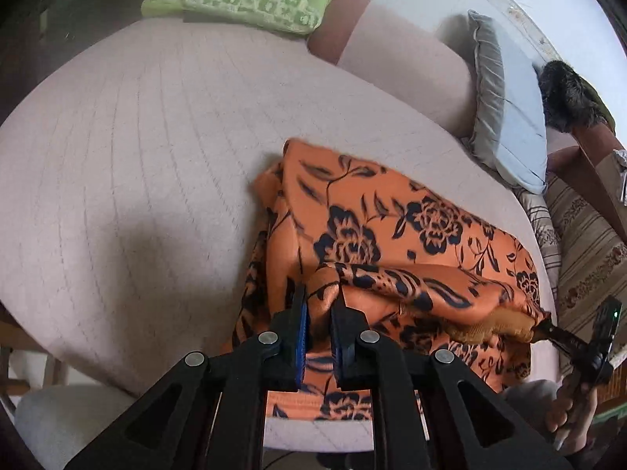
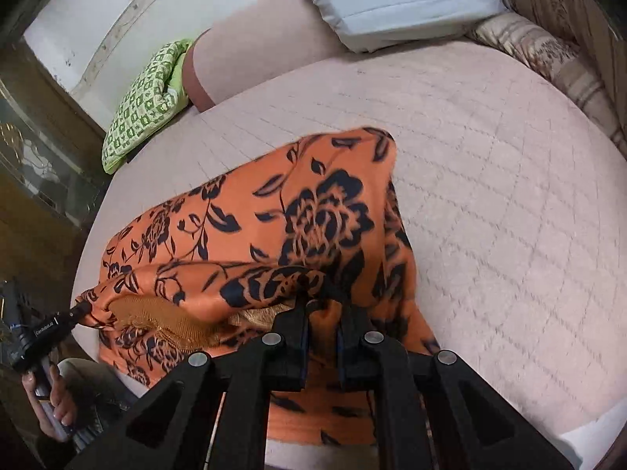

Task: Fold small clothes

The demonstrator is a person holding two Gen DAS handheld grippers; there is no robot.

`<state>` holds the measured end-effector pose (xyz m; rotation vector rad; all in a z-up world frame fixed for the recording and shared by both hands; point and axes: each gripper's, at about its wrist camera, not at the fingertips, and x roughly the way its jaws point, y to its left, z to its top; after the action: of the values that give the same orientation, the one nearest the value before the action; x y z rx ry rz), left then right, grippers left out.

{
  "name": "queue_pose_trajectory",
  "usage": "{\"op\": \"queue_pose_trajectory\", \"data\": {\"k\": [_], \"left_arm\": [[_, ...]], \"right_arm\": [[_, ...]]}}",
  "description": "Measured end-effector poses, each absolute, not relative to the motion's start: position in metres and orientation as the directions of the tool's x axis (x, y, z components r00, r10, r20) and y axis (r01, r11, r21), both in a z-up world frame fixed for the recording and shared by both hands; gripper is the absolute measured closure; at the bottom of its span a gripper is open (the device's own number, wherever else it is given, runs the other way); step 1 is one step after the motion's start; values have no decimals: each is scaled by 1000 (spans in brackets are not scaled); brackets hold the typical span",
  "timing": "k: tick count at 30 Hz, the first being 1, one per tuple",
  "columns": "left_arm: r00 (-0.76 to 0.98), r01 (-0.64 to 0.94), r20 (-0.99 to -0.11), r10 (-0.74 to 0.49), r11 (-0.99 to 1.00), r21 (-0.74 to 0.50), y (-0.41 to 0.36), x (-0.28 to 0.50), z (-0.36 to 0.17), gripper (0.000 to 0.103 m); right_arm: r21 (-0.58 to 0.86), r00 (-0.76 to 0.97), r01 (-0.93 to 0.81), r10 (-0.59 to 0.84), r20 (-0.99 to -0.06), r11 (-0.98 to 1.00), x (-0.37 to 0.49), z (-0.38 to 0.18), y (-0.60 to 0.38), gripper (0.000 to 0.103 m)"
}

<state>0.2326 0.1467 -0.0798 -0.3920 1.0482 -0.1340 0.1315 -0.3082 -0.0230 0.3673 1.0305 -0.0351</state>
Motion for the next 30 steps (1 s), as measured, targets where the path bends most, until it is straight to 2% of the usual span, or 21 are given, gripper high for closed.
{"op": "queue_pose_trajectory", "data": {"k": [2,4,6,8,10,12,14,15,16,17,19,24,25,26,30], "left_arm": [[490,-115,-826,-280,918,-380,147,229,-83,93],[533,-108,-788,-308,899,-424,155,219,-69,94],[564,-95,-778,-276,915,-393,145,212,-57,93],[532,-110,-814,-233,935,-339,138,213,-65,89],[418,-135,-884,-209,948,-288,131,222,-87,84],[347,-143,-910,-228,946,-292,129,226,-95,84],[417,-125,-871,-260,933,-339,134,217,-80,80],[439,-121,-855,-276,925,-360,137,212,-75,76],[457,-118,-836,-303,911,-395,140,207,-69,68],[459,-124,-829,-320,901,-416,144,202,-66,58],[463,-127,-815,-349,883,-451,147,192,-65,55],[492,-159,-767,-411,824,-544,158,174,-57,54],[492,-166,-770,-406,824,-541,156,177,-56,49],[481,-165,-782,-398,834,-526,153,179,-56,46],[357,-170,-858,-369,878,-448,127,208,-85,48]], "right_arm": [[296,513,214,151,-845,931,120,-24,-309,92],[291,558,199,136,-818,936,111,-16,-302,93],[275,578,185,122,-807,943,101,-8,-297,93],[253,549,201,105,-829,947,101,-15,-296,92],[201,447,237,77,-891,950,110,-32,-299,85],[171,413,271,46,-909,947,115,-36,-299,85],[205,471,248,67,-880,947,110,-22,-298,78],[228,505,231,83,-859,946,103,-14,-298,65],[243,529,222,92,-844,944,96,-7,-299,53],[255,544,219,99,-833,942,91,-2,-301,51],[299,566,217,130,-814,929,80,3,-305,51],[429,633,241,194,-750,870,66,20,-321,51],[460,627,234,229,-745,856,68,18,-323,51],[468,611,236,245,-753,851,74,15,-318,51],[326,481,353,129,-867,877,96,-20,-309,51]]}}
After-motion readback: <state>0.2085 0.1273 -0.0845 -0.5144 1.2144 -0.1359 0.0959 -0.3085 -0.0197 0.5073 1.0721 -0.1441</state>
